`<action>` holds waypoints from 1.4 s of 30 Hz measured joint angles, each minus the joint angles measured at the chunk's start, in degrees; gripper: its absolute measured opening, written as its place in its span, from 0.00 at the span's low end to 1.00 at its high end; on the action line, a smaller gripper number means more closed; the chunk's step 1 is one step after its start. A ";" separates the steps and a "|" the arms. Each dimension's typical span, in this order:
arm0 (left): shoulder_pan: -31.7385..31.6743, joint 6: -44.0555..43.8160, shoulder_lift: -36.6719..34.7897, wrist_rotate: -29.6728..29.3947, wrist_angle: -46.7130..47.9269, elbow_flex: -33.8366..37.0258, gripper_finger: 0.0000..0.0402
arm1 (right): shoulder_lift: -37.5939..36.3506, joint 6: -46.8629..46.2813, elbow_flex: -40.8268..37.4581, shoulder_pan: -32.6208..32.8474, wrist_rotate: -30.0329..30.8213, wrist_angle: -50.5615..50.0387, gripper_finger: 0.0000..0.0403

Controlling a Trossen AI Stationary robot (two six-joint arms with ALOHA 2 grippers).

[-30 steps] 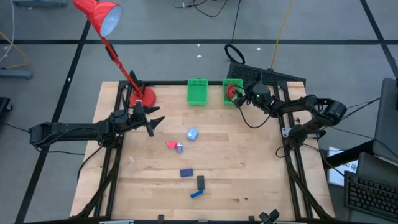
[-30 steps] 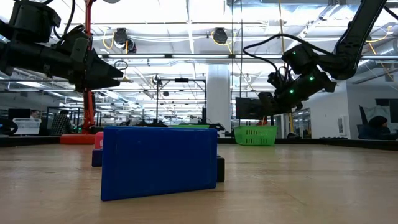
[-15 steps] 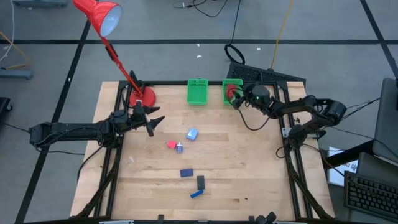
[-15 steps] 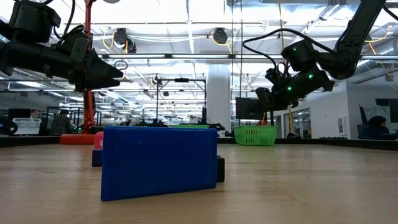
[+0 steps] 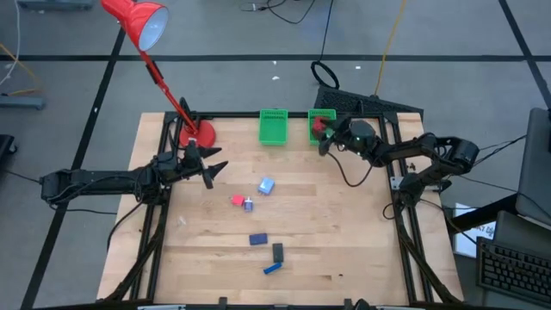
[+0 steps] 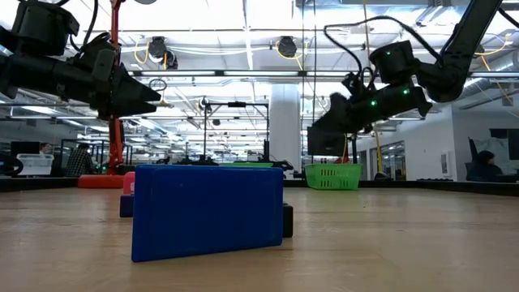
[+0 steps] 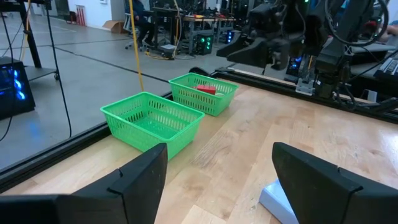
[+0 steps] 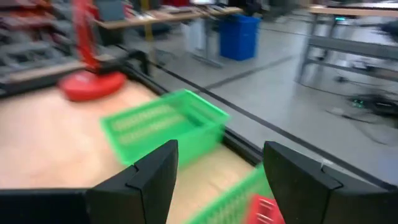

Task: Pick & Place Office items
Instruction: Put the top blue digital timer into left green basket

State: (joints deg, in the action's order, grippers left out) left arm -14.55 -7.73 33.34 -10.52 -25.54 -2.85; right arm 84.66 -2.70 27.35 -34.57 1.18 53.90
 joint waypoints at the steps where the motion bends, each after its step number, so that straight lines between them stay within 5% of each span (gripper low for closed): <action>1: 0.00 0.00 0.00 0.02 -0.02 0.00 0.73 | 0.00 -0.53 0.00 0.16 -1.61 0.75 0.56; 18: 0.00 0.00 0.00 0.02 0.00 0.00 0.70 | 0.02 -1.10 0.00 4.02 -12.29 7.29 0.55; 26: 0.00 0.00 0.01 0.02 -0.02 0.00 0.74 | 0.02 -5.20 0.00 7.18 -23.74 8.47 0.56; 31: 0.00 0.00 0.02 0.02 -0.02 0.00 0.73 | 0.02 -9.49 0.00 11.65 -29.90 8.80 0.56; 42: 0.00 0.00 0.01 0.02 -0.01 0.00 0.68 | -1.69 -10.15 -0.02 27.12 -31.48 15.71 0.56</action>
State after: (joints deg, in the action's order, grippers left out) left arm -14.55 -7.73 33.35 -10.50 -25.55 -2.85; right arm 82.97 -12.84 27.33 -7.45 -30.30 69.60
